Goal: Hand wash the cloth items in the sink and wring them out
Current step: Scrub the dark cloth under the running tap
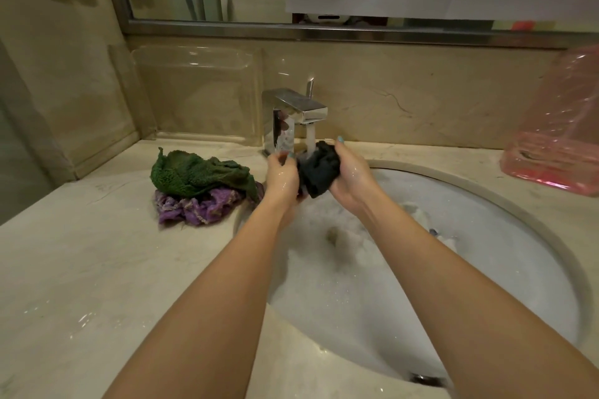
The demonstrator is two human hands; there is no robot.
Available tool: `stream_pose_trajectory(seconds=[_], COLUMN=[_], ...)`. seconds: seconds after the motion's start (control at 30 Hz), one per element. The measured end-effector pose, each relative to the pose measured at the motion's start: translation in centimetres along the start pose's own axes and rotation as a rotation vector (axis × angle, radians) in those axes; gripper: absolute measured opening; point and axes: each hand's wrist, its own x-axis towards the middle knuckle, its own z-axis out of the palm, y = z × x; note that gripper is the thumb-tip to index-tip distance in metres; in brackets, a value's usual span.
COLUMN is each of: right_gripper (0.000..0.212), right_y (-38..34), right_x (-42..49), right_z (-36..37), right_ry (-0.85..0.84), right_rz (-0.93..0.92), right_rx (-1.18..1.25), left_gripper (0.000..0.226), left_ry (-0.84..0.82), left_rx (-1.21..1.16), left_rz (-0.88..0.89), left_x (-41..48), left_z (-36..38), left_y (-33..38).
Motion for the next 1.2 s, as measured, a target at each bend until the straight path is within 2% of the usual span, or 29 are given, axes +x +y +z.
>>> stream_pose_trajectory(seconds=[0.1,0.2,0.27,0.4,0.5,0.6,0.67,0.73,0.83,0.93,1.0,1.1,1.13,1.2], right_gripper=[0.028,0.021,0.019,0.026,0.031,0.027,0.027,0.032,0.039,0.038,0.035,0.027,0.027,0.033], right_y=[0.7,1.3,1.9,2.5,2.4,1.6,1.1,0.9,1.4,1.3,1.5,2.4,2.4,2.0], right_x=[-0.2,-0.7,-0.6,-0.8,-1.0,-0.8,-0.9,-1.1,-1.3,-0.9,-0.6,-0.2,-0.3,-0.6], right_z=[0.3,0.5,0.6,1.3,1.6,1.4,1.2,0.9,0.8,0.8,0.1,-0.2,0.1,0.6], right_ry=[0.001,-0.044,-0.049,-0.012,0.008,0.015,-0.006,-0.028,0.023,0.197,0.226,0.115,0.089,0.056], right_rz=[-0.228,-0.265,-0.234,-0.282,-0.314,-0.28,-0.252,-0.3,-0.539,-0.686,-0.646,-0.398,-0.307,-0.18], right_rx=[-0.434,-0.642,-0.635,-0.5,-0.463,-0.464,-0.526,-0.63,-0.782,-0.865,-0.909,-0.827,-0.718,-0.47], left_gripper=[0.021,0.027,0.03,0.027,0.037,0.042,0.045,0.04,0.028,0.023,0.018,0.012,0.013,0.018], left_ry=[-0.031,-0.011,0.002,0.025,0.061,0.072,0.102,0.073,0.03,0.047,0.07,0.056,0.021,-0.029], left_rx=[-0.156,-0.199,-0.125,0.221,0.287,0.317,0.332,0.289,0.034,-0.261,-0.362,-0.317,-0.257,0.042], left_rz=[-0.004,0.053,0.136,0.422,0.491,0.53,0.492,0.361,0.047,-0.038,0.005,0.065,0.089,0.212], left_x=[0.0,0.3,0.4,0.3,0.3,0.6,0.5,0.7,0.9,1.1,1.2,1.6,1.5,1.0], left_z=[0.3,0.5,0.9,1.5,1.6,1.8,1.9,1.9,1.7,1.4,1.2,1.1,1.3,1.8], left_y=[0.2,0.3,0.0,-0.7,-0.3,-0.1,0.2,0.3,0.1,0.0,0.2,0.0,-0.2,-0.7])
